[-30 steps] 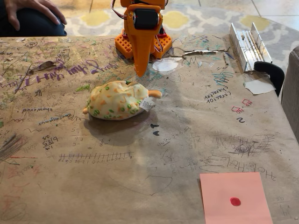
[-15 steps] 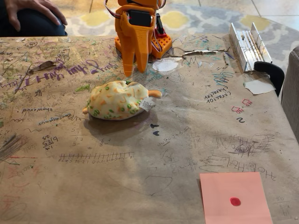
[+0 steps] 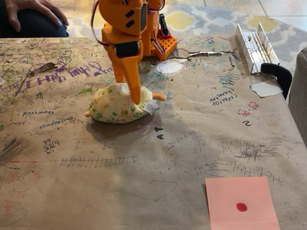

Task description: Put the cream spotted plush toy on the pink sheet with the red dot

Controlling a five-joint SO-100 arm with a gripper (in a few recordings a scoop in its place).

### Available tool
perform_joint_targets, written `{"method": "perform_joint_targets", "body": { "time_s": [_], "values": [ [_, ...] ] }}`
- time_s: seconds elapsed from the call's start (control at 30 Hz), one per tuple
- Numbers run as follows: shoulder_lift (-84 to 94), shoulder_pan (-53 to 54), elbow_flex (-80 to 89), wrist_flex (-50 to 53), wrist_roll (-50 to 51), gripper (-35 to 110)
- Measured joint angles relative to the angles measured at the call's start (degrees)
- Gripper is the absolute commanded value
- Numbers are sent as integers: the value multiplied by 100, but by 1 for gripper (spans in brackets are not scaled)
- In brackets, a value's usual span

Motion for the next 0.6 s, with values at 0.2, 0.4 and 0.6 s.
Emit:
{"method": "perform_joint_targets", "body": {
  "time_s": [0.2,0.4,0.6],
  "values": [
    [-1134,316,-659,-35,-167,46],
    [-2452,369,-1723,35,-527,42],
    [-2584,264,-2030,88,-694,0]
  ]
}}
